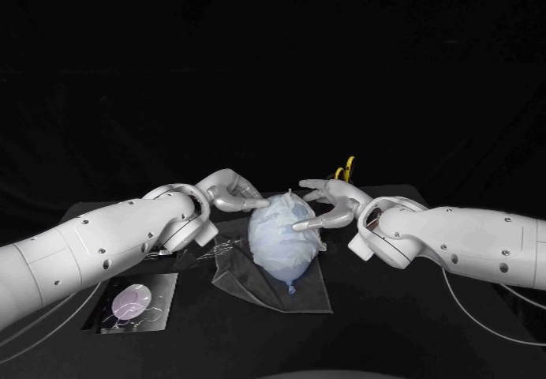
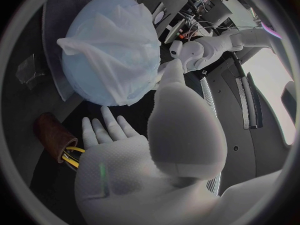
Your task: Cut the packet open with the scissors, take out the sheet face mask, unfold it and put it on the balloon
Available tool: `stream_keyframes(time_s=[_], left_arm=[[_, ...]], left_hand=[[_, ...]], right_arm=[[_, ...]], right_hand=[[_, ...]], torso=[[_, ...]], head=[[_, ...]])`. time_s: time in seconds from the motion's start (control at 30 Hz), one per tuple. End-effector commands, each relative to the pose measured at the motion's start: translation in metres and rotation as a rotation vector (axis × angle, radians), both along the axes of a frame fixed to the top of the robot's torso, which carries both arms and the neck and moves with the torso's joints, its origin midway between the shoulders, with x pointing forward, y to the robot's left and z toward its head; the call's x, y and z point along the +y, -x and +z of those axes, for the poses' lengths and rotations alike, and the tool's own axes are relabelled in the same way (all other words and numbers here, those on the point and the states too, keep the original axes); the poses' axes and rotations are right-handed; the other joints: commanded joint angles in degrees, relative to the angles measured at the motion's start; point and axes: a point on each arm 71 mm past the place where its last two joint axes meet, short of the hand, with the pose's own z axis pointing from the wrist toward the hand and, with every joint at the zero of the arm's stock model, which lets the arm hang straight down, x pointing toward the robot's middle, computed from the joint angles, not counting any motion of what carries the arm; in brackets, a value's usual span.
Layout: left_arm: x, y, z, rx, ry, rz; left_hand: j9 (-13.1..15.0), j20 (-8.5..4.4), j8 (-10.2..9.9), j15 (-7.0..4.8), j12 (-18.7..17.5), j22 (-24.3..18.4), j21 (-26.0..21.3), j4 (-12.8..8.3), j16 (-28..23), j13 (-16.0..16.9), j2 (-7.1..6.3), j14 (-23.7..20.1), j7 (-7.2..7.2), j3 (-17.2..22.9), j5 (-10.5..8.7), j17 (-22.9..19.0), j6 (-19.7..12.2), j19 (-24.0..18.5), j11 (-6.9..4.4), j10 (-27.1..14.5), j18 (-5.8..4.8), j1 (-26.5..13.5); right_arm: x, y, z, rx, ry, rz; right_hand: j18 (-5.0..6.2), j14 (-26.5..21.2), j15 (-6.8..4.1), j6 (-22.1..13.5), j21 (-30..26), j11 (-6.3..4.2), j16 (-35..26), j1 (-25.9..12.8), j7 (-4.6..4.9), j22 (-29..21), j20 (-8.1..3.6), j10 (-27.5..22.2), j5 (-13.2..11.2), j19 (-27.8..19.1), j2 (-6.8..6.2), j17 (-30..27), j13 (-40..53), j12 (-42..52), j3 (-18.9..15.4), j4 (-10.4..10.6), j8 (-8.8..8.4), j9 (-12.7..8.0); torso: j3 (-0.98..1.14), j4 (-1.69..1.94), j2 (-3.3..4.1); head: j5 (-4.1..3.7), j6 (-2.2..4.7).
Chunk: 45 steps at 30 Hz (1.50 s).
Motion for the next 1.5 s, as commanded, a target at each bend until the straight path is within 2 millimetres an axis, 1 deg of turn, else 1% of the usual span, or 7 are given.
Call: stream_keyframes(time_s=[0.03,0.33,0.43,0.57,0.73,0.9,1.5], left_arm=[[-0.002,0.002,0.001,0.013,0.016,-0.023],[0.000,0.001,0.001,0.011,0.009,-0.017],[0.001,0.001,0.001,0.010,0.009,-0.014],[0.003,0.001,0.001,0.010,0.008,-0.010],[0.004,0.001,0.001,0.011,0.008,-0.008],[0.003,0.002,0.001,0.017,0.006,-0.011],[0.001,0.004,0.001,0.020,0.001,-0.017]], left_hand=[[-0.1,-0.02,-0.2,0.06,0.3,-0.1,-0.3,-0.1,0.3,-0.1,0.21,-0.3,0.21,-0.4,-0.22,-0.1,0.2,-0.3,0.07,-0.4,0.03,0.3],[-0.5,-0.03,-0.4,0.12,0.6,-0.5,-0.7,-0.4,0.8,-0.5,1.10,-0.7,0.12,-0.9,-0.21,-0.6,0.3,-0.2,0.12,-0.8,-0.06,3.4],[-0.5,-0.03,-0.4,0.12,0.7,-0.5,-0.7,-0.4,0.8,-0.5,1.15,-0.7,0.09,-0.9,-0.21,-0.7,0.3,-0.2,0.11,-0.8,-0.06,3.5],[-0.6,-0.04,-0.3,0.09,0.8,-0.5,-0.8,-0.4,0.9,-0.6,1.28,-0.7,-0.01,-1.0,-0.21,-0.8,0.5,-0.2,0.06,-0.8,-0.06,4.2],[-0.7,-0.05,-0.4,0.02,1.0,-0.6,-0.8,-0.5,1.1,-0.7,1.63,-0.6,-0.03,-0.9,-0.21,-1.0,0.6,0.0,0.00,-0.6,-0.05,5.3],[-0.9,-0.05,-0.5,-0.06,1.3,-0.7,-0.9,-0.6,1.3,-0.8,1.94,-0.5,-0.11,-0.8,-0.20,-1.2,0.6,0.1,-0.12,-0.3,-0.03,6.5],[-1.1,-0.08,-0.4,-0.29,1.8,-0.8,-0.9,-0.3,1.8,-0.8,2.17,-0.1,-0.21,-0.9,-0.21,-1.4,1.3,0.5,-0.37,0.4,0.08,7.1]], right_arm=[[0.004,0.001,-0.002,0.009,0.034,0.041],[0.007,0.002,-0.001,-0.013,0.050,0.063],[0.006,0.001,-0.001,-0.021,0.050,0.062],[0.005,0.001,-0.001,-0.020,0.057,0.072],[0.007,0.000,-0.002,-0.028,0.075,0.094],[0.011,-0.004,-0.003,-0.031,0.078,0.103],[0.018,-0.010,-0.004,-0.025,0.056,0.103]], right_hand=[[-0.95,-1.3,0.07,-1.2,-0.3,0.07,-0.3,-0.8,8.57,-0.2,-0.09,-1.7,0.4,-0.6,0.11,-0.4,-0.2,-0.6,-0.3,0.1,-0.32,-0.4],[-1.23,-6.8,0.52,-7.8,-0.5,-0.58,-1.0,0.0,5.97,-1.1,-0.05,-11.5,0.9,-1.6,0.12,-2.1,-0.8,-3.4,-0.3,0.0,-2.30,-3.5],[-1.27,-7.6,0.57,-7.8,-0.5,-3.18,-1.0,1.4,5.52,-1.4,-0.05,-14.8,0.9,-1.8,0.16,-2.4,-1.1,-4.3,0.1,0.0,-2.28,-3.4],[-1.27,-8.1,0.56,-8.2,-0.5,-2.60,-1.1,3.0,2.90,-1.6,-0.04,-17.5,0.5,-2.1,0.17,-2.6,-1.2,-4.5,0.4,0.1,-2.36,-3.5],[-1.26,-8.5,0.58,-10.2,-0.5,-1.76,-1.2,3.7,2.31,-1.8,-0.04,-18.0,0.2,-2.2,0.16,-2.7,-1.1,-4.2,0.3,0.0,-2.95,-4.6],[-1.30,-7.3,-0.59,-11.1,-0.5,-1.22,-0.8,3.1,8.95,-1.8,-0.03,-16.0,0.1,-2.1,0.21,-2.2,-0.4,-2.7,0.2,0.0,-3.21,-5.0],[-0.50,-5.4,-0.70,-9.1,-0.3,-1.01,-0.1,1.9,9.18,-1.4,-0.20,-12.7,0.2,-1.4,0.47,-1.5,0.4,-0.1,0.5,0.0,-2.48,-3.7]], torso=[[0.00,0.06,0.14],[0.04,0.02,0.14],[0.01,0.02,0.18],[0.02,0.01,0.19],[0.03,0.04,0.25],[0.01,0.01,0.35],[0.05,-0.02,0.56]], head=[[-0.07,0.05],[-0.10,0.24],[-0.09,0.30],[-0.09,0.36],[-0.04,0.32],[0.01,0.31],[0.19,0.13]])
